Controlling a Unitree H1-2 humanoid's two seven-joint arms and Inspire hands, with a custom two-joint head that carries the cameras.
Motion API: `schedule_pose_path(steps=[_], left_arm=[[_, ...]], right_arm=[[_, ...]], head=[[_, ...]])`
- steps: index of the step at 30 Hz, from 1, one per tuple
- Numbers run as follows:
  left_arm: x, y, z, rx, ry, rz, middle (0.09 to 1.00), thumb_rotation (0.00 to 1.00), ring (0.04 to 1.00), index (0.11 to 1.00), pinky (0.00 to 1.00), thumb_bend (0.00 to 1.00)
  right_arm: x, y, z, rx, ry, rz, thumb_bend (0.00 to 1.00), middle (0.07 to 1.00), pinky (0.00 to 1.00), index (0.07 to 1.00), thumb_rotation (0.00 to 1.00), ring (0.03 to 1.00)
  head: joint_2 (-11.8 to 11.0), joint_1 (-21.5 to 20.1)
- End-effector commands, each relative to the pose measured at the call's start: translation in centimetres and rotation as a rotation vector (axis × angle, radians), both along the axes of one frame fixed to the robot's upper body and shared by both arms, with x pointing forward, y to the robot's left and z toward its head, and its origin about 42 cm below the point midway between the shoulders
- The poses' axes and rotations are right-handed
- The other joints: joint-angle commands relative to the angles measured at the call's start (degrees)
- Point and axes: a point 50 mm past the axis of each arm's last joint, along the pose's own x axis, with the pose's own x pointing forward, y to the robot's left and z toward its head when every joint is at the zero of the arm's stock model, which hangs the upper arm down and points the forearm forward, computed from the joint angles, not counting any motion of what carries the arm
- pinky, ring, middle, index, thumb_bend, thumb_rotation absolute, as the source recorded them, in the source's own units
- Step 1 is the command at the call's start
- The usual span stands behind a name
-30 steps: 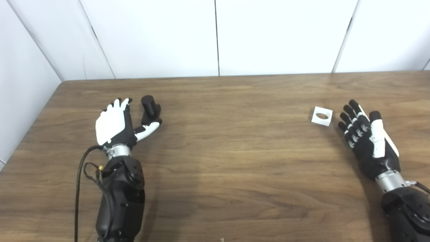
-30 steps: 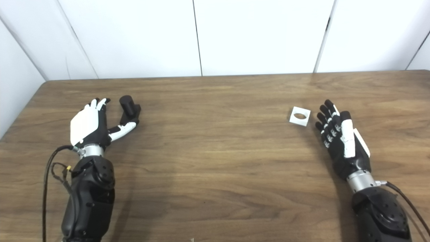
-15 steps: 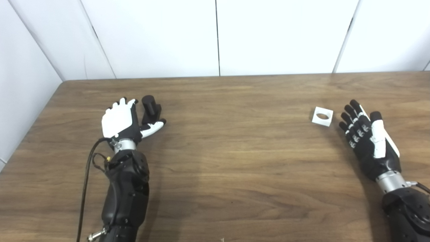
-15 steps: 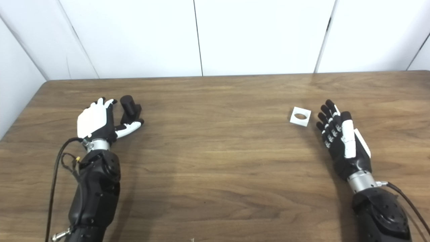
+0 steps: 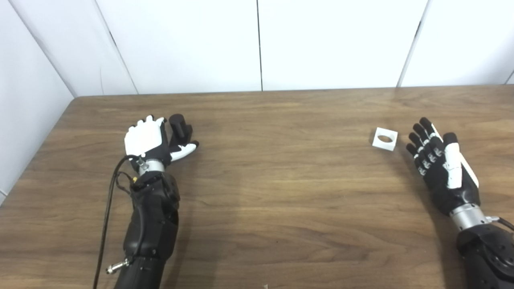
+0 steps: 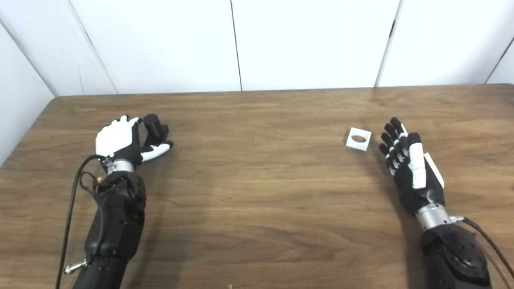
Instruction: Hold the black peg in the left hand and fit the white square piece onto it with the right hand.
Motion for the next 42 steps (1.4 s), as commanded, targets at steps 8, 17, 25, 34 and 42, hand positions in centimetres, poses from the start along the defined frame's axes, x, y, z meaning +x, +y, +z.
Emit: schedule_pose_path(steps=[8, 17, 25, 34, 42], left_arm=[[2.4, 0.1, 2.7, 0.056, -0.060, 0.005, 1.000, 0.64, 1.000, 0.890, 1.00, 0.75], [2.7, 0.1, 2.6, 0.069, -0.041, 0.010, 0.993, 0.65, 1.000, 0.891, 1.00, 0.74], [3.0, 0.1, 2.6, 0.080, -0.028, 0.012, 0.982, 0.63, 1.000, 0.888, 1.00, 0.73], [3.0, 0.1, 2.3, 0.113, 0.005, 0.027, 0.978, 0.59, 1.000, 0.865, 1.00, 0.73], [3.1, 0.0, 2.3, 0.136, 0.021, 0.028, 0.977, 0.58, 1.000, 0.851, 1.00, 0.74]], right_arm=[[-1.0, 0.5, -2.2, 0.043, 0.044, -0.005, 0.59, 1.000, 1.00, 1.000, 0.99, 1.000], [-1.0, 0.4, -2.6, 0.048, 0.049, 0.001, 0.62, 1.000, 1.00, 1.000, 0.97, 1.000], [-1.0, 0.2, -2.5, 0.039, 0.053, -0.005, 0.62, 1.000, 1.00, 1.000, 0.98, 1.000], [-1.0, 0.1, -2.6, 0.055, 0.057, 0.007, 0.64, 1.000, 1.00, 1.000, 0.95, 1.000], [-1.0, 0.2, -2.5, 0.064, 0.051, 0.000, 0.64, 1.000, 1.00, 1.000, 0.94, 1.000]], head=[[0.06, 0.14], [0.06, 0.30], [0.26, 0.62], [0.45, 0.51], [0.45, 0.49]])
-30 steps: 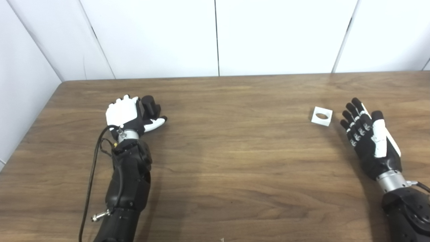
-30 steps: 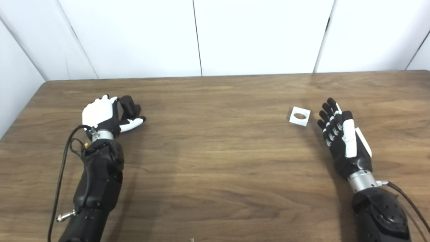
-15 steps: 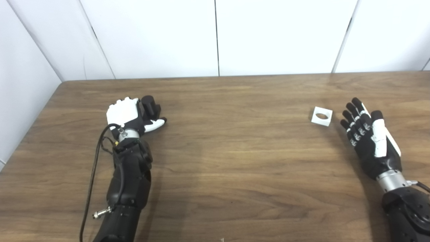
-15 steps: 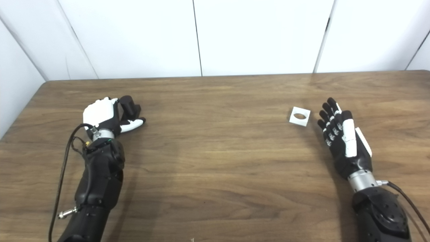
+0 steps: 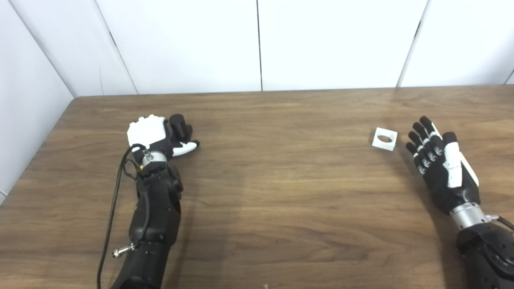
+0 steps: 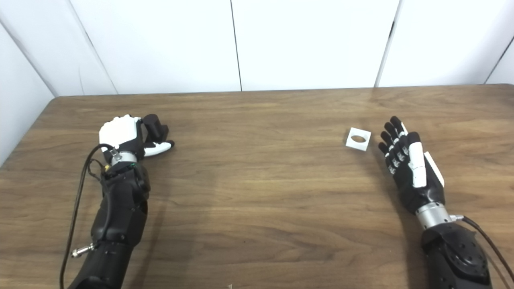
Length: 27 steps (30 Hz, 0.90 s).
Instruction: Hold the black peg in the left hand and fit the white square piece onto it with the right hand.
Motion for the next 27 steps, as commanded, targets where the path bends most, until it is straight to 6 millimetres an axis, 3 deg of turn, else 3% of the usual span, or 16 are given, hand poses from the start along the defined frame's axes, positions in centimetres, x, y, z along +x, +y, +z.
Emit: schedule_pose_path(steps=[1, 9, 16, 21, 27], left_arm=[[1.25, 0.03, 2.28, 0.045, -0.052, 0.000, 0.977, 0.58, 1.000, 0.850, 1.00, 0.74], [1.32, 0.07, 2.43, 0.041, -0.036, 0.001, 0.959, 0.55, 1.000, 0.829, 1.00, 0.73], [1.20, 0.12, 2.49, 0.001, -0.070, 0.001, 0.927, 0.46, 1.000, 0.733, 1.00, 0.71], [1.02, -0.01, 2.49, -0.045, -0.103, -0.002, 0.913, 0.34, 1.000, 0.634, 1.00, 0.71], [0.88, -0.09, 2.43, -0.061, -0.118, -0.013, 0.912, 0.27, 1.000, 0.612, 1.00, 0.70]], right_arm=[[-1.13, 0.36, -2.42, 0.050, 0.051, -0.008, 0.64, 1.000, 1.00, 1.000, 0.94, 1.000], [-1.23, 0.41, -2.42, 0.046, 0.058, -0.009, 0.64, 1.000, 1.00, 1.000, 0.94, 1.000], [-1.22, 0.53, -2.23, 0.040, 0.054, -0.001, 0.63, 1.000, 1.00, 1.000, 0.94, 1.000], [-1.33, 0.41, -2.18, 0.044, 0.046, -0.008, 0.61, 1.000, 1.00, 1.000, 0.94, 1.000], [-1.36, 0.23, -2.22, 0.051, 0.043, -0.009, 0.60, 1.000, 1.00, 1.000, 0.93, 1.000]], head=[[0.02, 0.05], [0.04, -0.14], [0.14, -0.30], [0.17, -0.32], [0.18, -0.36]])
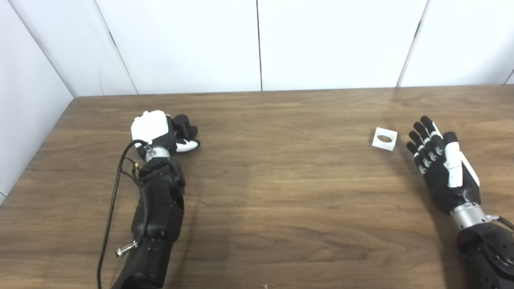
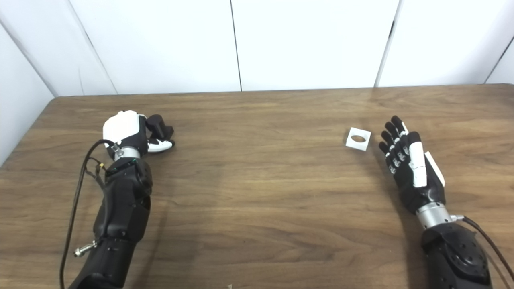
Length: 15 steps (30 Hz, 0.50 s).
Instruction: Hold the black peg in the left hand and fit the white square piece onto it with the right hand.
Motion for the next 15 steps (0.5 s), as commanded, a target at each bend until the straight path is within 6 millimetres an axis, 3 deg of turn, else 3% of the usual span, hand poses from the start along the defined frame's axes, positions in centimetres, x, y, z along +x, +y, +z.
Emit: schedule_pose_path(steps=[1, 15], left_arm=[[0.40, 0.67, 1.51, 0.020, -0.057, 0.016, 0.912, 0.26, 1.000, 0.609, 1.00, 0.70], [0.26, 0.40, 1.45, -0.008, -0.093, -0.004, 0.905, 0.15, 1.000, 0.595, 1.00, 0.68]], right_arm=[[-1.28, 0.31, -2.27, 0.035, 0.048, -0.001, 0.60, 1.000, 1.00, 1.000, 0.94, 1.000], [-1.32, -0.04, -2.08, 0.038, 0.044, 0.004, 0.59, 1.000, 1.00, 1.000, 0.95, 1.000]], head=[[0.02, 0.09], [0.01, 0.03]])
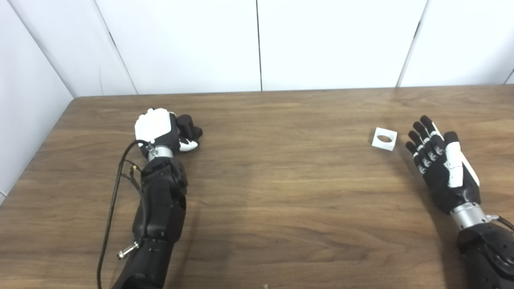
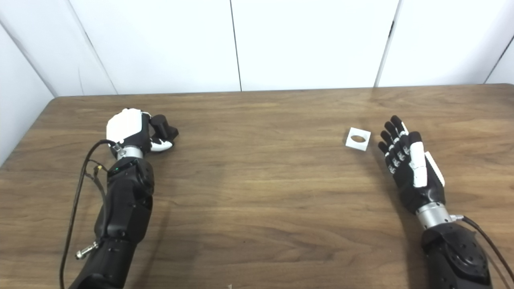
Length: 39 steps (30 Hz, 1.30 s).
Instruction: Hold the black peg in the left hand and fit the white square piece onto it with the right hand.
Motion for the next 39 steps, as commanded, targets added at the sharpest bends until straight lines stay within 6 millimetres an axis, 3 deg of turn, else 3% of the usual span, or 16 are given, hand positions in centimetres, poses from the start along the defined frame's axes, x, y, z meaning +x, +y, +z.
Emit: schedule_pose_path(steps=[1, 6, 9, 11, 30, 39], left_arm=[[0.4, 0.9, 1.5, 0.031, -0.057, 0.019, 0.905, 0.15, 1.000, 0.595, 1.00, 0.68], [0.4, 0.9, 1.3, 0.018, -0.061, 0.008, 0.906, 0.12, 1.000, 0.591, 1.00, 0.67], [0.4, 0.9, 1.2, 0.004, -0.071, 0.004, 0.906, 0.08, 1.000, 0.512, 1.00, 0.55], [0.4, 0.9, 1.2, -0.001, -0.074, -0.001, 0.909, 0.06, 1.000, 0.496, 1.00, 0.52], [-0.2, 0.6, 1.3, -0.017, -0.093, -0.032, 0.892, 0.06, 1.000, 0.486, 1.00, 0.52], [-1.6, -0.7, 1.2, -0.071, -0.110, -0.074, 0.886, 0.06, 1.000, 0.485, 1.00, 0.52]], right_arm=[[-1.3, 0.0, -2.1, 0.035, 0.046, -0.003, 0.59, 1.000, 1.00, 1.000, 0.95, 1.000], [-1.2, -0.1, -2.1, 0.037, 0.046, -0.004, 0.60, 1.000, 1.00, 1.000, 0.94, 1.000], [-1.2, -0.2, -2.1, 0.037, 0.048, 0.000, 0.60, 1.000, 1.00, 1.000, 0.94, 1.000], [-1.1, -0.2, -2.1, 0.035, 0.047, 0.001, 0.60, 1.000, 1.00, 1.000, 0.94, 1.000], [-0.8, 0.0, -1.6, 0.017, 0.037, 0.000, 0.58, 1.000, 1.00, 1.000, 0.96, 1.000], [-0.7, 0.3, -1.5, -0.003, 0.049, 0.005, 0.60, 1.000, 1.00, 1.000, 0.98, 1.000]], head=[[0.08, -0.01], [0.03, 0.12], [0.00, 0.19], [-0.06, 0.15], [-0.04, -0.10], [0.03, -0.27]])
